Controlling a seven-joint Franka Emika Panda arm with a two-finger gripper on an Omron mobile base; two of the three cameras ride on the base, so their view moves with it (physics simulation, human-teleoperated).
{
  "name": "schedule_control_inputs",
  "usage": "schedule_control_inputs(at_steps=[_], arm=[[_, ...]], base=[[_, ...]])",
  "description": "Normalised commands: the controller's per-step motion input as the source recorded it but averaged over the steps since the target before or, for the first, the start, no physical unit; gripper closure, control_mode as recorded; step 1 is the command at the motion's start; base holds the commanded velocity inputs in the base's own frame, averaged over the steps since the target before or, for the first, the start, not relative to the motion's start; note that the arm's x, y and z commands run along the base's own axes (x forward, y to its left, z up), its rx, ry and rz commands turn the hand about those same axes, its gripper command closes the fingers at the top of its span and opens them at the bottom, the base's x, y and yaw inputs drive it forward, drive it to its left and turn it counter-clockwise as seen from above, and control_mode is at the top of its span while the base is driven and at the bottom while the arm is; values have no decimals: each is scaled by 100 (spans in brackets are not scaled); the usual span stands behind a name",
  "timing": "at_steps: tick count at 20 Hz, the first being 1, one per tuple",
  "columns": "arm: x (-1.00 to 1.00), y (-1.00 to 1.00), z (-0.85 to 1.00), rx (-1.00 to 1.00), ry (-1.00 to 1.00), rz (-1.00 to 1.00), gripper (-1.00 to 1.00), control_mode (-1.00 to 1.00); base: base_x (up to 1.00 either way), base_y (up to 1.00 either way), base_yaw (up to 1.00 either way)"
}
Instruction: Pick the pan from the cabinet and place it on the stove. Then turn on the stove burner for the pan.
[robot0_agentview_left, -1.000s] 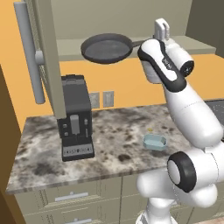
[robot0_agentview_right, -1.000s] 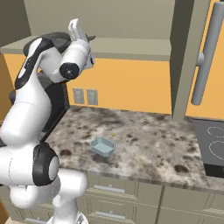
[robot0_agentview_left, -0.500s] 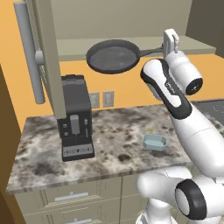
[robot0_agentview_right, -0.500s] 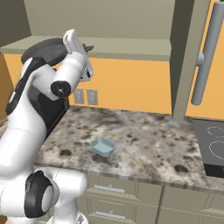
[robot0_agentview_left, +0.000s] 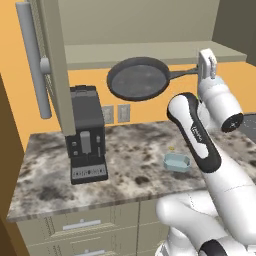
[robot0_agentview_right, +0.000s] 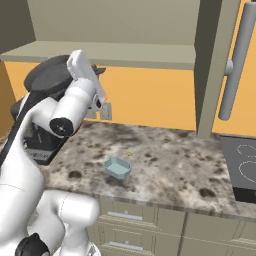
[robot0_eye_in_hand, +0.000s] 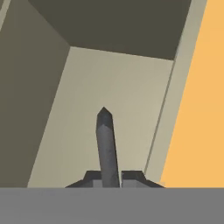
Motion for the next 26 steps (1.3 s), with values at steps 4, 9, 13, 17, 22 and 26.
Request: schedule_control_inputs(at_steps=[4,9,13,17,22,26], arm=[[-64,-11,-26,0,0,-6,100,-100],[-55,-17,-21,0,0,-4,100,-100],[-55,-18,-18,0,0,-4,100,-100],[-56,-23,-17,1,0,-5,100,-100],[-52,-7,-17,0,0,-5,100,-100],[-9,0,-3,0,1,-1,100,-100]], base=[[0,0,0],[0,0,0],[0,0,0],[0,0,0],[0,0,0],[0,0,0]])
